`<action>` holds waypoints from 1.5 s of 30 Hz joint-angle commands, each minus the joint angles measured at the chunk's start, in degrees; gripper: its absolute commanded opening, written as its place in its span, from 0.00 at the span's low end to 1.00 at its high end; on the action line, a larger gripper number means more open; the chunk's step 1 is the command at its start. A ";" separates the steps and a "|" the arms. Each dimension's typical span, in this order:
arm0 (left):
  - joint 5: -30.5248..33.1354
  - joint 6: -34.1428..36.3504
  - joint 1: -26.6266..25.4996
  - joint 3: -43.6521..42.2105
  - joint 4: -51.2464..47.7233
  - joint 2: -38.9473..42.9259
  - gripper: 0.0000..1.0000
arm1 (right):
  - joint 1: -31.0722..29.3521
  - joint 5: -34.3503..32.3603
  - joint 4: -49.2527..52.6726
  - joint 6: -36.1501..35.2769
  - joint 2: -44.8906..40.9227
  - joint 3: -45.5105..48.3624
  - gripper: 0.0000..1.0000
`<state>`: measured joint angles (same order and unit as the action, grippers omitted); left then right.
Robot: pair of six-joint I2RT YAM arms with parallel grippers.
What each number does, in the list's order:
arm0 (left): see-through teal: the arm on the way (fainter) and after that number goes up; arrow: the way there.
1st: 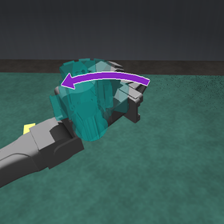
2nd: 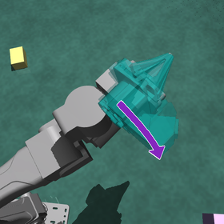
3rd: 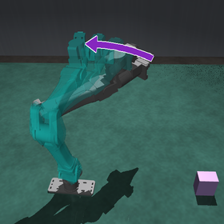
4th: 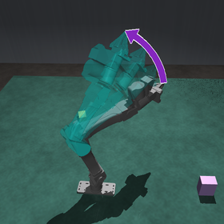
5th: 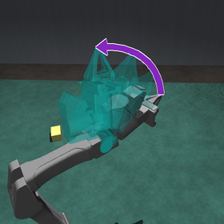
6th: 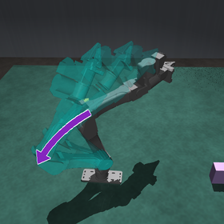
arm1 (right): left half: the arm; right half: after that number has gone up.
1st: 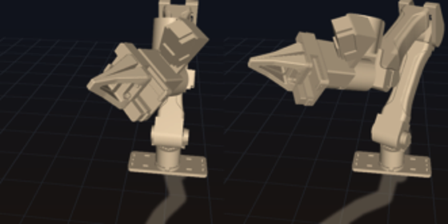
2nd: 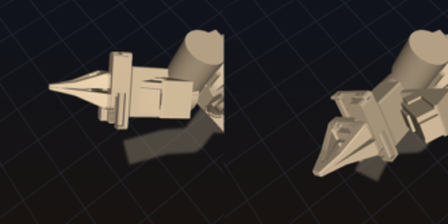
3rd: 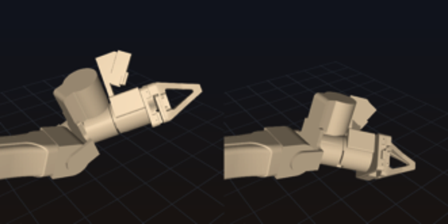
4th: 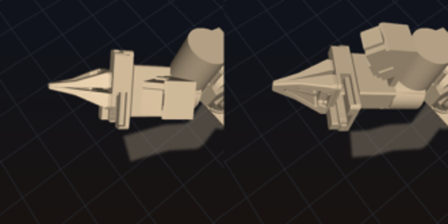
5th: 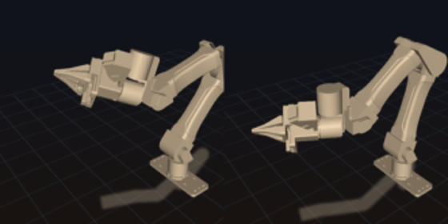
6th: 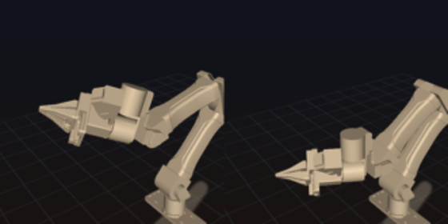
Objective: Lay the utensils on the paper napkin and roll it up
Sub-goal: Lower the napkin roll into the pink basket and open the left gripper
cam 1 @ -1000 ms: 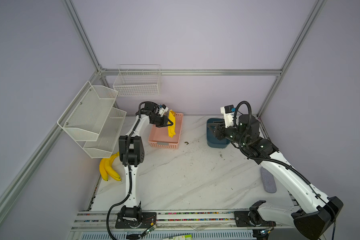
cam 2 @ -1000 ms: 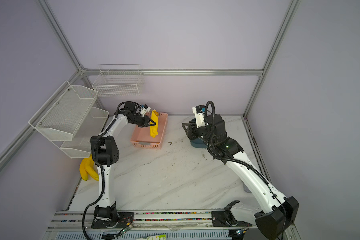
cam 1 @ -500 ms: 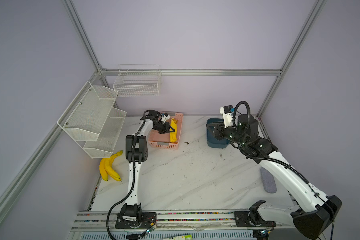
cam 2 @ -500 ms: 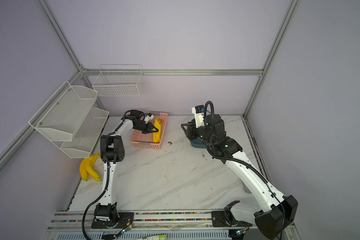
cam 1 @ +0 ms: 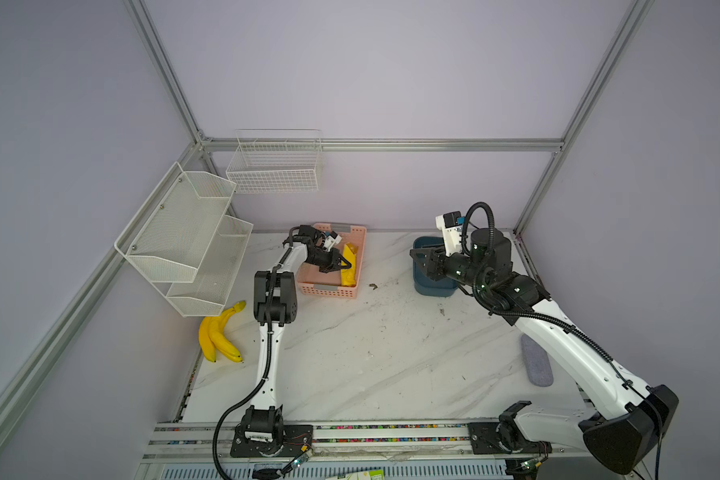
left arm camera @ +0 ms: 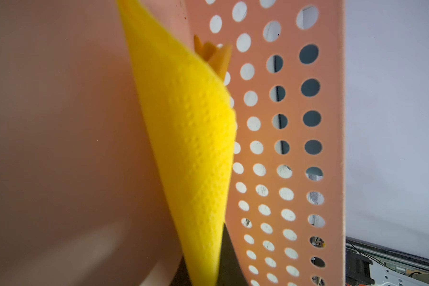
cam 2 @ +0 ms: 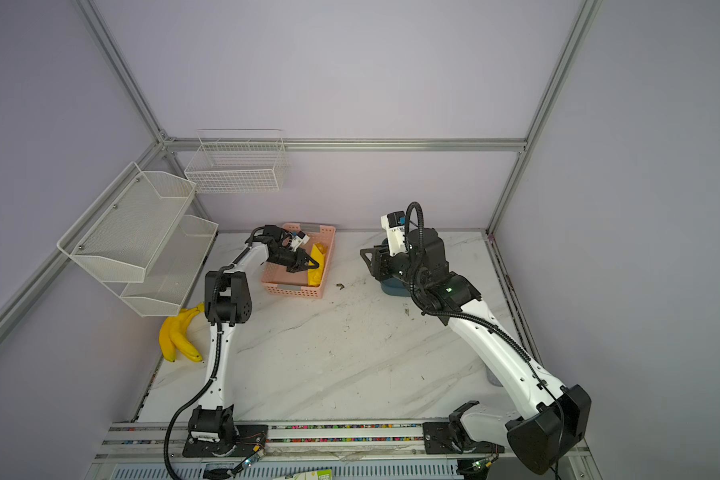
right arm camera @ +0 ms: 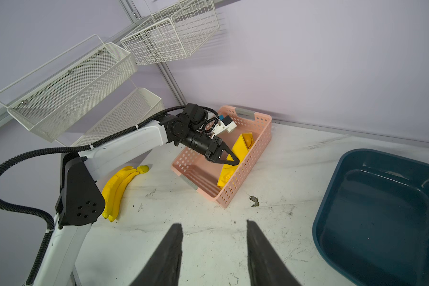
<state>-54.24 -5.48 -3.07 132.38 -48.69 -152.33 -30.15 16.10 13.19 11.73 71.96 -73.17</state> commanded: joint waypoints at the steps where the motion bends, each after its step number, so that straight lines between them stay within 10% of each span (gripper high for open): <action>1: 0.34 0.47 0.17 5.00 0.98 -2.00 0.11 | 0.33 0.25 0.83 -0.04 -0.36 -1.02 0.45; 39: 15.65 0.56 1.16 -3.26 0.48 11.09 0.70 | 0.36 -1.83 0.87 -0.10 -1.98 -0.62 0.47; 45: 14.79 -0.21 1.09 -4.14 0.79 14.38 1.00 | 0.36 -8.74 3.63 1.02 -1.82 -1.44 0.97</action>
<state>-38.46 -5.89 -2.26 130.19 -48.60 -143.59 -29.98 12.23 14.24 12.23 71.11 -73.17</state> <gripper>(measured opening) 0.985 0.944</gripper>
